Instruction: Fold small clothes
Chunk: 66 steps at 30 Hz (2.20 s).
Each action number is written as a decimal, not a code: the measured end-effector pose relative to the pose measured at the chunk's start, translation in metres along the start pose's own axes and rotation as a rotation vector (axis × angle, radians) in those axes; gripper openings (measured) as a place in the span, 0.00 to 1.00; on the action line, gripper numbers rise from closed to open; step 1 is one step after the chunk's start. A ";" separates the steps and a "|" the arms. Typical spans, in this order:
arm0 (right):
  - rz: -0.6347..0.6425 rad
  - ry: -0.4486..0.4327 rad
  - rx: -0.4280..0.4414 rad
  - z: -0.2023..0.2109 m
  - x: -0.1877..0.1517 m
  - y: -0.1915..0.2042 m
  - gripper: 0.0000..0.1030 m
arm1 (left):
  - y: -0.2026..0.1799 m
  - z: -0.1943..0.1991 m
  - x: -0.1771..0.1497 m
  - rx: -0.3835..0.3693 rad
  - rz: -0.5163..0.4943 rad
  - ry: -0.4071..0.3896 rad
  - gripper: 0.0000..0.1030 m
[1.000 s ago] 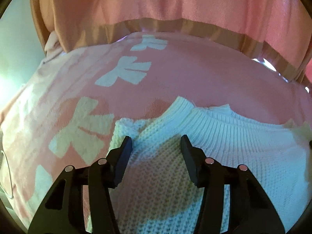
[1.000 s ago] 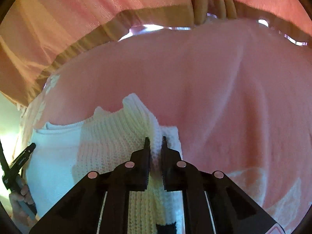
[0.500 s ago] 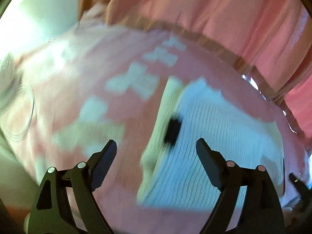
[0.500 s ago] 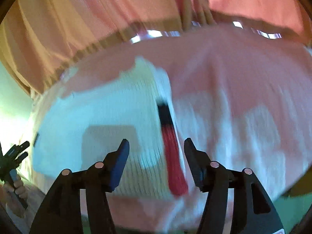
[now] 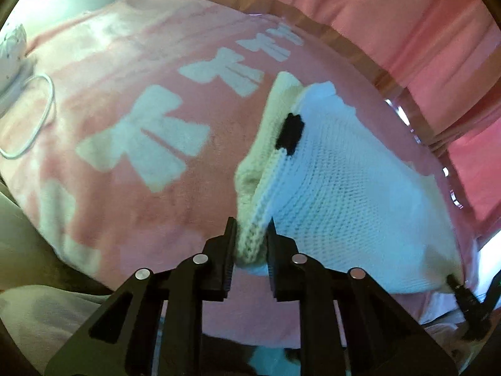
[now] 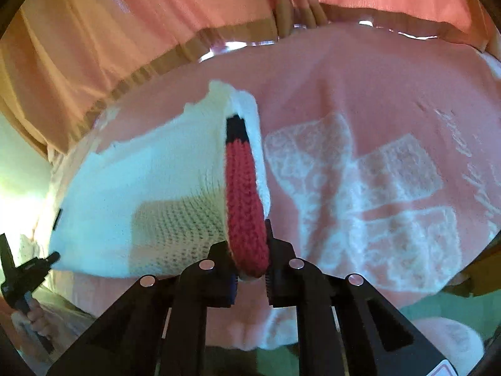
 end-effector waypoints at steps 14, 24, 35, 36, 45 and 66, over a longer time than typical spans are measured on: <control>0.182 -0.085 0.075 0.027 0.026 0.078 0.31 | -0.034 0.034 0.068 0.056 -0.142 -0.147 0.84; 0.385 0.137 0.196 -0.058 0.028 0.209 0.03 | -0.041 -0.063 0.104 0.017 -0.105 0.007 0.84; 0.402 0.254 0.140 -0.130 0.022 0.226 0.00 | -0.032 -0.092 0.098 -0.006 -0.062 0.061 0.87; 0.405 0.255 0.141 -0.130 0.022 0.225 0.00 | -0.033 -0.094 0.098 0.001 -0.067 0.058 0.87; 0.415 0.255 0.137 -0.133 0.022 0.227 0.00 | -0.043 -0.090 0.103 0.010 -0.094 0.010 0.56; 0.486 0.225 0.070 -0.132 0.019 0.235 0.00 | -0.070 -0.044 0.106 0.016 -0.092 -0.059 0.22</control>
Point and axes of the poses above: each gripper's, at about its wrist camera, not at the fingertips, and z roughly against the way its jaws point, y to its left, x to its top, the point moved 4 cm from there along -z, roughly the way its jaws point, and after that the axes turned 13 degrees about -z, right-handed, at the moved point
